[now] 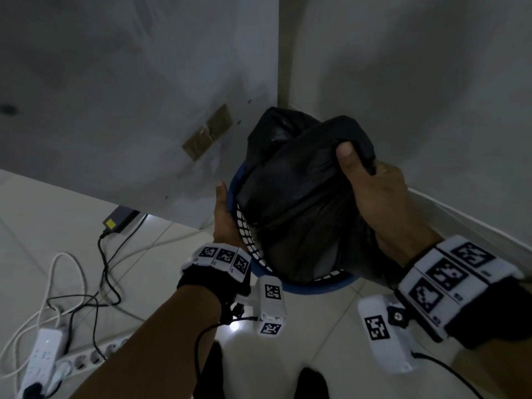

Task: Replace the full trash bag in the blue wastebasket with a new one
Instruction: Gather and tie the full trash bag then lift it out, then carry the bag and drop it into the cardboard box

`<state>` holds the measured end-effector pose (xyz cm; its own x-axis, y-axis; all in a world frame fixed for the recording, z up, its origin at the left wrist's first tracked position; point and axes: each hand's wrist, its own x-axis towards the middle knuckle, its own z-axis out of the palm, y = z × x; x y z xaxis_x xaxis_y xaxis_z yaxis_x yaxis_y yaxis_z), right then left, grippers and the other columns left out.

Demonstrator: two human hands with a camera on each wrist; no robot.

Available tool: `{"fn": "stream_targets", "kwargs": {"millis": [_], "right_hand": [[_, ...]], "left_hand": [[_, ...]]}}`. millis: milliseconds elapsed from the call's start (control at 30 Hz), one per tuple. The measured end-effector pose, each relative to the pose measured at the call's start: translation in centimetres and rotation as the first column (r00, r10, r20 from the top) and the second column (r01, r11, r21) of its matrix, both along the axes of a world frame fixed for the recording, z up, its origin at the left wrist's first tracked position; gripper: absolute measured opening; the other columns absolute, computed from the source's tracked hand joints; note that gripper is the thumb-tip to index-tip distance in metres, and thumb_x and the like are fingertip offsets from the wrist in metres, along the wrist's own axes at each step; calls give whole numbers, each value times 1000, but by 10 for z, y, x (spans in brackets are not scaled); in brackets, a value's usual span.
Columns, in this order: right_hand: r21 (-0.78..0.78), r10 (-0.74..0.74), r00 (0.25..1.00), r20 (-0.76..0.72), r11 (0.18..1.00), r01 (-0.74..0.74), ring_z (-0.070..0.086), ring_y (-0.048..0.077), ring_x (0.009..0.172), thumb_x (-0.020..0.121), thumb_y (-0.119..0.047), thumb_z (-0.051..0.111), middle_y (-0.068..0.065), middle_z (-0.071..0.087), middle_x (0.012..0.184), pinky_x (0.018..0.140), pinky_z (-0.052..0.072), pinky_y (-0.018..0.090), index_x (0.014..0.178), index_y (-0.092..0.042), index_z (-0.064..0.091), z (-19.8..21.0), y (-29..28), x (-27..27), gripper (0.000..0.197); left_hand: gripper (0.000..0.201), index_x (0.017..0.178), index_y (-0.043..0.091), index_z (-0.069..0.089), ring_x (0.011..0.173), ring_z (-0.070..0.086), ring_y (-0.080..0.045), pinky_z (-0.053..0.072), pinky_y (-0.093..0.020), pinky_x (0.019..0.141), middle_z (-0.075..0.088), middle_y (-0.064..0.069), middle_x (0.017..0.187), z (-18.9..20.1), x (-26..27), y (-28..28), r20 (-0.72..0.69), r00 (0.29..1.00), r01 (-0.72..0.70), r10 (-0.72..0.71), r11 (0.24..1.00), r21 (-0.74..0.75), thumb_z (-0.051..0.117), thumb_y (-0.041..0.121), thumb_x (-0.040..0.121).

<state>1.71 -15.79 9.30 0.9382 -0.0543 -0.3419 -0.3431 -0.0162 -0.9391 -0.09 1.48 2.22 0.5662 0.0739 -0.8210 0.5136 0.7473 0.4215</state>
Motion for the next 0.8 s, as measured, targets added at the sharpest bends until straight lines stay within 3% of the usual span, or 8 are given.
{"fn": "stream_targets", "kwargs": {"millis": [67, 133, 233, 400, 500, 600, 733, 800], "right_hand": [[-6, 1, 999, 34, 1000, -1, 64, -6, 63, 69, -56, 63, -21, 68, 61, 62, 49, 16, 58, -36, 66, 11, 3, -1, 23], [15, 1, 997, 80, 1000, -3, 63, -7, 59, 73, -52, 64, -22, 67, 58, 57, 48, 13, 55, -36, 67, 25, 7, 1, 24], [89, -32, 990, 137, 996, 20, 64, -8, 58, 85, -38, 64, -21, 68, 58, 53, 47, 8, 69, -24, 65, 46, 12, 3, 22], [-6, 63, 969, 238, 998, -63, 52, -10, 44, 88, -27, 66, -25, 51, 40, 48, 37, 3, 34, -38, 54, 70, 33, -5, 56], [-65, 31, 971, 239, 998, -16, 53, -7, 46, 86, -31, 69, -21, 55, 43, 50, 41, 9, 38, -36, 56, 82, 42, -3, 50], [-17, -97, 964, 247, 994, 104, 63, -5, 59, 85, -38, 69, -19, 66, 56, 59, 49, 16, 59, -29, 64, 100, 38, 4, 27], [60, -172, 955, 240, 985, 162, 59, -6, 55, 89, -35, 63, -20, 60, 51, 58, 48, 13, 55, -29, 55, 127, 36, 1, 36], [67, -181, 958, 223, 983, 170, 59, -5, 53, 89, -37, 62, -19, 59, 49, 56, 48, 13, 53, -27, 54, 142, 40, -6, 39]], "left_hand": [[65, 128, 17, 56, 73, 54, -22, 41, -32, 61, 60, 5, 112, 3, 0, 4, -53, 998, 32, -29, 997, 64, 33, 65, 92], [76, 137, 15, 49, 78, 52, -23, 41, -33, 60, 59, -1, 109, 0, 1, 14, -109, 992, 81, -69, 991, 106, 36, 71, 87], [85, 128, 17, 55, 91, 56, -28, 46, -35, 67, 60, -6, 104, -4, 3, 28, -186, 979, 102, -83, 990, 95, 48, 81, 73], [65, 121, 26, 67, 120, 52, -39, 41, -54, 101, 58, -10, 133, -4, 6, 37, -66, 997, 42, -50, 992, -120, 59, 69, 73], [65, 132, 24, 57, 127, 44, -41, 35, -54, 104, 47, -11, 145, 16, -1, 32, -21, 999, 43, -48, 980, -197, 45, 68, 86], [79, 144, 22, 40, 128, 39, -43, 28, -54, 103, 34, -8, 153, 22, -11, 36, -157, 972, 168, -174, 984, -52, 30, 75, 85], [91, 149, 23, 30, 140, 27, -38, 14, -61, 111, 26, -7, 157, 24, -27, 46, -257, 924, 294, -282, 956, 11, 28, 82, 80], [83, 146, 25, 39, 135, 36, -38, 27, -57, 110, 34, -9, 154, 36, -30, 45, -135, 956, 247, -261, 963, -111, 32, 79, 83]]}}
